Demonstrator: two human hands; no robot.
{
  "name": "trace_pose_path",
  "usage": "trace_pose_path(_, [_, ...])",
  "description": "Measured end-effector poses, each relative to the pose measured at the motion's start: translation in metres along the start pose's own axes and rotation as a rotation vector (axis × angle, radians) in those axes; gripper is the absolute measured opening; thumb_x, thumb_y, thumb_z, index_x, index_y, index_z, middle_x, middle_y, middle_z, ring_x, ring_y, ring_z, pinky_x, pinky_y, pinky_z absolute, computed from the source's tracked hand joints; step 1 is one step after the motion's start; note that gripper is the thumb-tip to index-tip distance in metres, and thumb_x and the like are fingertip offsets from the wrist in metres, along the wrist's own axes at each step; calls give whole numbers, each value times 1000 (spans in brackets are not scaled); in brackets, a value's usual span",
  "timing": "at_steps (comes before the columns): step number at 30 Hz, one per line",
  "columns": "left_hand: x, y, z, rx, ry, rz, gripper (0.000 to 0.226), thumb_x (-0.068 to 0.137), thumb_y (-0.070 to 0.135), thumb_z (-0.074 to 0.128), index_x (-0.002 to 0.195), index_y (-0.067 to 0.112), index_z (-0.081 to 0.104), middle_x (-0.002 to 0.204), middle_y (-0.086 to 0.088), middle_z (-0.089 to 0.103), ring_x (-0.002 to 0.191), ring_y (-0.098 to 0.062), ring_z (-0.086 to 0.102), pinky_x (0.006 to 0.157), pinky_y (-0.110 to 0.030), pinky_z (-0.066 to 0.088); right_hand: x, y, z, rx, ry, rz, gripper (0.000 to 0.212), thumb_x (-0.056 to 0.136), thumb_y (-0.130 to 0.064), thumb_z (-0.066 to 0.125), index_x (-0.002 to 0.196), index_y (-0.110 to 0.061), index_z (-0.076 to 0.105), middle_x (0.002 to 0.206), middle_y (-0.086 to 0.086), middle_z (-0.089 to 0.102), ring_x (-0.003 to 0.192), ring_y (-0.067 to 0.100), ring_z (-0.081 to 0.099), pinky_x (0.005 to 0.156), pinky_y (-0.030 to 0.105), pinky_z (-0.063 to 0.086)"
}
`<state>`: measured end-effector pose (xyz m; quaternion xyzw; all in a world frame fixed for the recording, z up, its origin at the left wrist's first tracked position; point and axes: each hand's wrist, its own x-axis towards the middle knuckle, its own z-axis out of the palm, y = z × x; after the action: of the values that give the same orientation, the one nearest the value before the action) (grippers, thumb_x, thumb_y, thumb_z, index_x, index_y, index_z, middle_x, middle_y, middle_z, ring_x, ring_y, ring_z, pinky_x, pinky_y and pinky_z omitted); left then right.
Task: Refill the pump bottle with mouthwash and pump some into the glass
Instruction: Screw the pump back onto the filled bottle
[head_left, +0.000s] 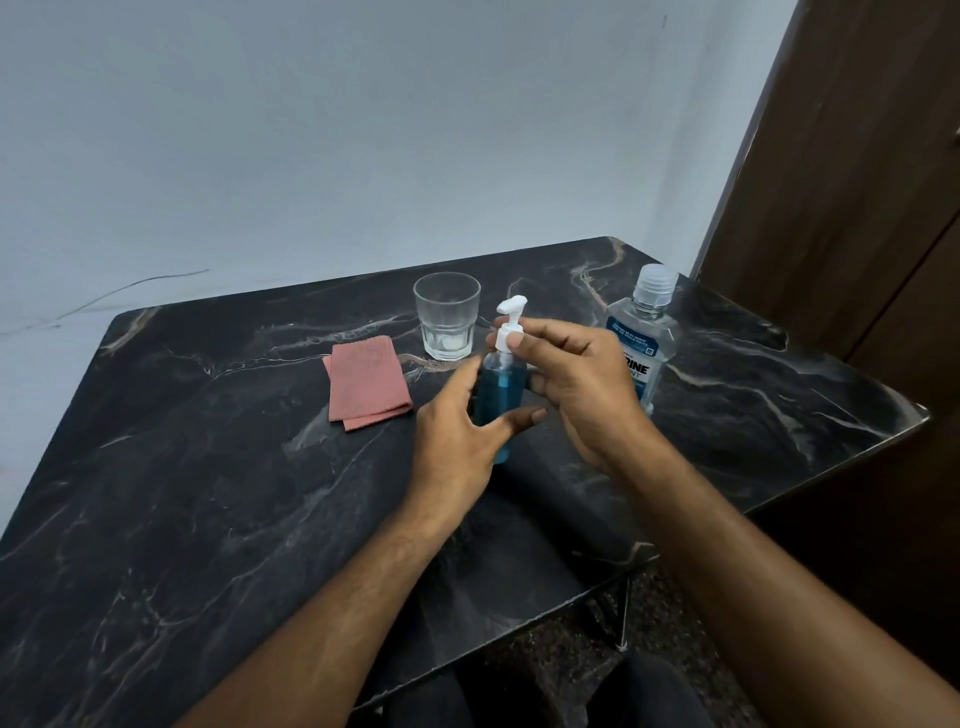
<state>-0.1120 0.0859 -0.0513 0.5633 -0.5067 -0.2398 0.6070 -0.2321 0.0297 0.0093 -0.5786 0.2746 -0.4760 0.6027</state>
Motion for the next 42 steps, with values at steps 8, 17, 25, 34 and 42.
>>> trace_pose_path(8, [-6,10,1,45,-175,-44,34,102,26,61,124,50,52,126,13,68,118,3,63,95,-20,50,6,1,-6,-57,45,5,23,85,-9,75,107,-1,74,99,15,78,98,31,74,90,44,60])
trace_pose_path(17, [0,6,-1,-11,82,-93,57,67,20,96,114,26,65,106,7,77,95,-2,74,86,-27,62,0,6,4,-188,133,-138,18,76,-8,85,91,-14,77,84,0,79,80,10,75,74,23,60])
trace_pose_path(25, [1,4,-2,-14,126,-80,57,63,22,98,104,35,60,100,6,76,91,-3,74,83,-29,63,2,3,7,-284,54,-127,25,79,-10,83,102,-5,76,92,4,79,88,15,76,81,28,61])
trace_pose_path(34, [1,1,1,33,123,-64,56,68,22,96,102,38,54,98,8,73,88,1,71,78,-21,59,2,8,6,-444,21,-174,8,89,-18,75,94,-14,79,88,-1,74,85,11,70,82,37,58])
trace_pose_path(42, [-2,-2,2,128,170,2,57,71,18,94,105,34,51,98,8,67,92,-10,68,77,-26,56,-5,12,17,-496,158,-244,14,83,-21,81,96,-17,82,94,-8,78,90,3,72,84,36,59])
